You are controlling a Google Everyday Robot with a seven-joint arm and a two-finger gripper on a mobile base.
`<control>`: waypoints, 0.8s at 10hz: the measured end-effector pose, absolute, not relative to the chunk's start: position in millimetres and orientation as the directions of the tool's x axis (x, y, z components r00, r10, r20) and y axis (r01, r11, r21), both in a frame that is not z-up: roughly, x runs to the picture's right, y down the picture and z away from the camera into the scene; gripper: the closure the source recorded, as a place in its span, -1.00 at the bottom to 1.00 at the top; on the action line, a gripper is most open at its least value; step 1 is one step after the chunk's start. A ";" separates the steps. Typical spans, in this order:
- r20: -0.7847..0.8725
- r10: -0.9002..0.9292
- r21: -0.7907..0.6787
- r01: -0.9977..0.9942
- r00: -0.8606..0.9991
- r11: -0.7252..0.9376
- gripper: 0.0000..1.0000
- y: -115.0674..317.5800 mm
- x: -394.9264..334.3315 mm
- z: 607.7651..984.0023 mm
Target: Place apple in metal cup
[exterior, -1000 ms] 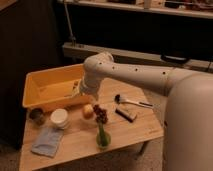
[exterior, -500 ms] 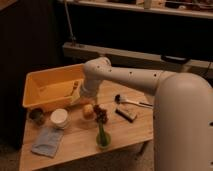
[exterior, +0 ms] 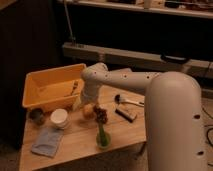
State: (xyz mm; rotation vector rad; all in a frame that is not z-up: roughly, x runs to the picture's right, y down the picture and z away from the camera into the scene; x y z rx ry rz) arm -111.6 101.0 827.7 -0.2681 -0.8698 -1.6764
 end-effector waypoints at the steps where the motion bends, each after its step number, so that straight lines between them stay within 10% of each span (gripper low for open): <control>1: 0.599 -0.741 0.395 0.917 -0.303 -0.055 -0.60 103.2 -111.6 833.9; 5: 0.621 -0.717 0.387 0.919 -0.318 -0.073 -0.56 115.4 -119.2 854.0; 8: 0.628 -0.712 0.377 0.923 -0.313 -0.074 -0.01 115.3 -124.7 860.7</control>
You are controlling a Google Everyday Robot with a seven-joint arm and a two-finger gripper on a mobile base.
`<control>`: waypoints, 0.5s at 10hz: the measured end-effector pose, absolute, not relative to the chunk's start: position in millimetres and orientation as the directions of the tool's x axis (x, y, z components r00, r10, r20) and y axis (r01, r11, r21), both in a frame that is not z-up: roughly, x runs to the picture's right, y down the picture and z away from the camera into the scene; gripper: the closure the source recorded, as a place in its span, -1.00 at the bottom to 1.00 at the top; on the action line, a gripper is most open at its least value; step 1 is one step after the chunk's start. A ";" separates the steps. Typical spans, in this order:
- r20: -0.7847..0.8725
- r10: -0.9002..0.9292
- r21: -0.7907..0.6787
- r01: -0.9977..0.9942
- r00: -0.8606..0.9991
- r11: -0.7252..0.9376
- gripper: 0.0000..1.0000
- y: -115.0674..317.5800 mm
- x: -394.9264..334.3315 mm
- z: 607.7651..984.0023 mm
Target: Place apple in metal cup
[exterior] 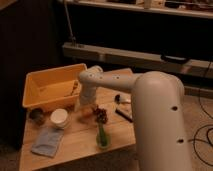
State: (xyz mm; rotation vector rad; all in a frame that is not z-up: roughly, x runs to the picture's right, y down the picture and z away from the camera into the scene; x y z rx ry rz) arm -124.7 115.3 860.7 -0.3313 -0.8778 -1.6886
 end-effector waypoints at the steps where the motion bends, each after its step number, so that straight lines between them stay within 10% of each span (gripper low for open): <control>1: 0.629 -0.712 0.375 0.924 -0.312 -0.074 0.16 114.4 -126.0 861.1; 5: 0.646 -0.699 0.359 0.930 -0.307 -0.076 0.92 113.8 -130.2 861.7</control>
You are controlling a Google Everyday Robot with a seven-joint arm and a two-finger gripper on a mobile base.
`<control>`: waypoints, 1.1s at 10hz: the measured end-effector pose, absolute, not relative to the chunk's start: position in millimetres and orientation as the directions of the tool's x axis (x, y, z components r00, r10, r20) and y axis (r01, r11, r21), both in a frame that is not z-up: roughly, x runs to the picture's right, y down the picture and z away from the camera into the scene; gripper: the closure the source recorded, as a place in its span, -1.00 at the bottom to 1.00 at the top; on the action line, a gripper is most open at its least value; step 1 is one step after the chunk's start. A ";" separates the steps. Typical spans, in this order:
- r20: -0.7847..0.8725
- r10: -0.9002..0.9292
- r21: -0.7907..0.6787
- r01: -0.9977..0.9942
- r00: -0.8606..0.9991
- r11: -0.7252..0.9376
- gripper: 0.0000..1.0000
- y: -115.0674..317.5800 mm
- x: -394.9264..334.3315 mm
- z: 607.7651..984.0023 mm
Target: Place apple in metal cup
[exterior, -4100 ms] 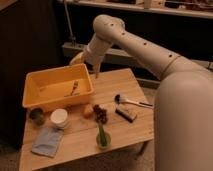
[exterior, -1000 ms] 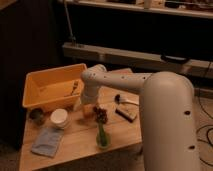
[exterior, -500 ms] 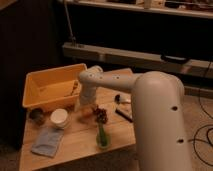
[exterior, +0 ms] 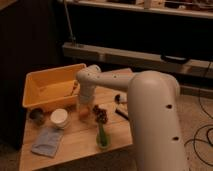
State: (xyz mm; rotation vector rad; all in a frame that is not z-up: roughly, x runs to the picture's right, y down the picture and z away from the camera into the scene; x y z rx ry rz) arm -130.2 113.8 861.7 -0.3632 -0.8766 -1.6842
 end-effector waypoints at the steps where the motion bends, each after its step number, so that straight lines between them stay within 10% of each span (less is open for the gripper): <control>1: 0.652 -0.695 0.356 0.932 -0.301 -0.070 1.00 113.7 -131.8 860.9; 11: 0.569 -0.775 0.475 0.879 -0.276 0.036 1.00 -15.8 -141.8 738.2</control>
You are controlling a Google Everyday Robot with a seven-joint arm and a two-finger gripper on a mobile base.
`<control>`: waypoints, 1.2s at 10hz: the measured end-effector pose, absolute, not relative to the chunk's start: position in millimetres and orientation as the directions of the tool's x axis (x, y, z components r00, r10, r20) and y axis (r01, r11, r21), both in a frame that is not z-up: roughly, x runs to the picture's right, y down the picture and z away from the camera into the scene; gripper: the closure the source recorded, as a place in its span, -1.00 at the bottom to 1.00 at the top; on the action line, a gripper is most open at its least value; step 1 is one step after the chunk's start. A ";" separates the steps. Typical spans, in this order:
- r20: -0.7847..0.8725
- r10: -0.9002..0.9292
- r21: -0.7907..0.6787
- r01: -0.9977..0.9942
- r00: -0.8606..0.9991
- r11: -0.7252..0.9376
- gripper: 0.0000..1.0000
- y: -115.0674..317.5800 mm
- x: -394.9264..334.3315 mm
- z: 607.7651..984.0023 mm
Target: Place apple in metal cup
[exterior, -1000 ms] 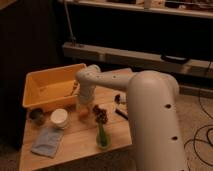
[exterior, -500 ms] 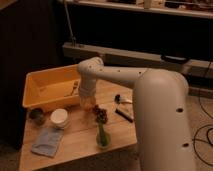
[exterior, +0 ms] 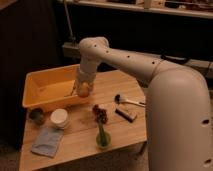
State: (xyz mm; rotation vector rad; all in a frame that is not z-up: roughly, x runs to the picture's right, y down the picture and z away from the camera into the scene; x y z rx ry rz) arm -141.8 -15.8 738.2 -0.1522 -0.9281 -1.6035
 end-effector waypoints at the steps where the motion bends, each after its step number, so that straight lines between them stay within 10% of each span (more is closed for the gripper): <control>1: 0.557 -0.776 0.507 0.861 -0.296 0.036 1.00 -19.8 -158.5 732.4; 12: 0.349 -0.676 0.850 0.523 -0.649 -0.062 1.00 24.9 -347.7 663.9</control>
